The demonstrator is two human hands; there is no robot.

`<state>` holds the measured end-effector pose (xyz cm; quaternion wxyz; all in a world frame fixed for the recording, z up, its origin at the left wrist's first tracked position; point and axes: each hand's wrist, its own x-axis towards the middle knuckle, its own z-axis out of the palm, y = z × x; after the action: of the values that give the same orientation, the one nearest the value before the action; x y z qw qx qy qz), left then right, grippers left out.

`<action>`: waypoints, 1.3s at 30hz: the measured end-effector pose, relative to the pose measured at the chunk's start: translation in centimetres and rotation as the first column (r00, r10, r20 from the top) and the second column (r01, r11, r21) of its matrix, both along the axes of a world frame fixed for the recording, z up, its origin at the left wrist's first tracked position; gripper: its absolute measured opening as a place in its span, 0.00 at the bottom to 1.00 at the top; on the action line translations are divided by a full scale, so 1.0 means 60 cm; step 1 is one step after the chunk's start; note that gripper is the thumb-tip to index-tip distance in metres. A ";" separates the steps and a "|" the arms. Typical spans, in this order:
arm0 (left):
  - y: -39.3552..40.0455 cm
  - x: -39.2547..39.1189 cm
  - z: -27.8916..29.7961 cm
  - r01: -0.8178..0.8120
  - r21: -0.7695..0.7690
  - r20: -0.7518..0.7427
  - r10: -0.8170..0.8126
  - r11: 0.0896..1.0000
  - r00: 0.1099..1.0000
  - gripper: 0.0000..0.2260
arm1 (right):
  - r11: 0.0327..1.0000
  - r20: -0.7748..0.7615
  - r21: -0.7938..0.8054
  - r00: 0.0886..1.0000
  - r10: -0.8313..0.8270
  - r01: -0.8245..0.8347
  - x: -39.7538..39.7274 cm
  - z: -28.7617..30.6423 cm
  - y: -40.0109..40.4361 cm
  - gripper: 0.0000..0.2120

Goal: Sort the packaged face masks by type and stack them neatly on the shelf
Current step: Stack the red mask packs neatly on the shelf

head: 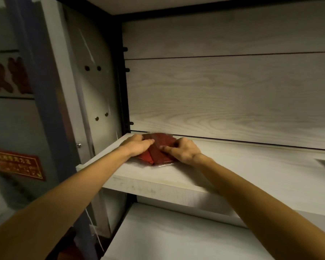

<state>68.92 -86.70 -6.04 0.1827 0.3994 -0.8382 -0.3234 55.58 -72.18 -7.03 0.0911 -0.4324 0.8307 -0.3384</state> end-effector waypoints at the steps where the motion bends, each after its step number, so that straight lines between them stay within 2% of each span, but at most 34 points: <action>1: 0.003 -0.006 0.005 -0.003 0.058 -0.075 0.008 0.998 0.997 0.12 | 1.000 0.035 -0.031 0.999 -0.003 0.004 -0.005 0.002 -0.001 0.20; 3: 0.010 -0.018 0.014 0.014 0.235 -0.217 0.038 0.972 0.975 0.07 | 0.994 0.149 -0.108 0.989 0.008 0.009 -0.018 0.009 0.005 0.15; 5: 0.018 -0.028 0.022 0.075 0.458 -0.341 0.097 0.886 0.935 0.05 | 0.981 0.294 -0.194 0.955 0.047 0.011 -0.034 0.018 0.023 0.10; 7: 0.029 -0.043 0.028 0.167 0.604 -0.434 0.146 0.779 0.889 0.02 | 0.968 0.374 -0.249 0.925 0.058 0.040 -0.053 0.027 0.046 0.10; 10: 0.045 -0.070 0.030 0.295 0.688 -0.477 0.107 0.664 0.872 0.03 | 0.946 0.482 -0.306 0.875 0.053 0.112 -0.080 0.034 0.079 0.13; 13: 0.068 -0.093 0.030 0.354 0.724 -0.468 0.045 0.592 0.882 0.04 | 0.915 0.550 -0.374 0.830 0.089 0.150 -0.106 0.034 0.104 0.14; 16: 0.090 -0.109 0.020 0.360 0.722 -0.465 0.029 0.591 0.885 0.05 | 0.884 0.604 -0.414 0.792 0.088 0.217 -0.130 0.017 0.115 0.11; 20: 0.091 -0.122 0.014 0.344 0.662 -0.556 0.128 0.666 0.821 0.16 | 0.817 0.639 -0.461 0.769 0.034 0.347 -0.156 0.020 0.121 0.08; 22: 0.086 -0.122 0.014 0.340 0.654 -0.574 0.152 0.676 0.804 0.18 | 0.758 0.660 -0.501 0.751 0.023 0.417 -0.170 0.030 0.126 0.09; 24: 0.082 -0.120 0.013 0.330 0.653 -0.577 0.166 0.682 0.800 0.20 | 0.742 0.673 -0.506 0.739 0.021 0.440 -0.172 0.034 0.131 0.10; 28: 0.082 -0.121 0.008 0.324 0.610 -0.593 0.145 0.723 0.792 0.24 | 0.832 0.667 -0.462 0.739 0.096 0.309 -0.148 0.024 0.125 0.02; 32: 0.087 -0.122 0.001 0.339 0.578 -0.598 0.103 0.742 0.795 0.28 | 0.900 0.646 -0.405 0.747 0.158 0.160 -0.135 0.014 0.118 0.07; 35: 0.088 -0.124 0.002 0.355 0.586 -0.595 0.090 0.729 0.799 0.25 | 0.890 0.631 -0.419 0.762 0.145 0.178 -0.135 0.011 0.115 0.08; 39: 0.089 -0.125 0.010 0.367 0.656 -0.569 0.113 0.660 0.814 0.11 | 0.831 0.625 -0.473 0.777 0.081 0.294 -0.138 0.015 0.115 0.06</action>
<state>61.44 -81.36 -5.46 0.2192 0.2608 -0.5664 -0.7504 47.31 -65.26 -6.12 0.2119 -0.2539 0.6457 -0.6882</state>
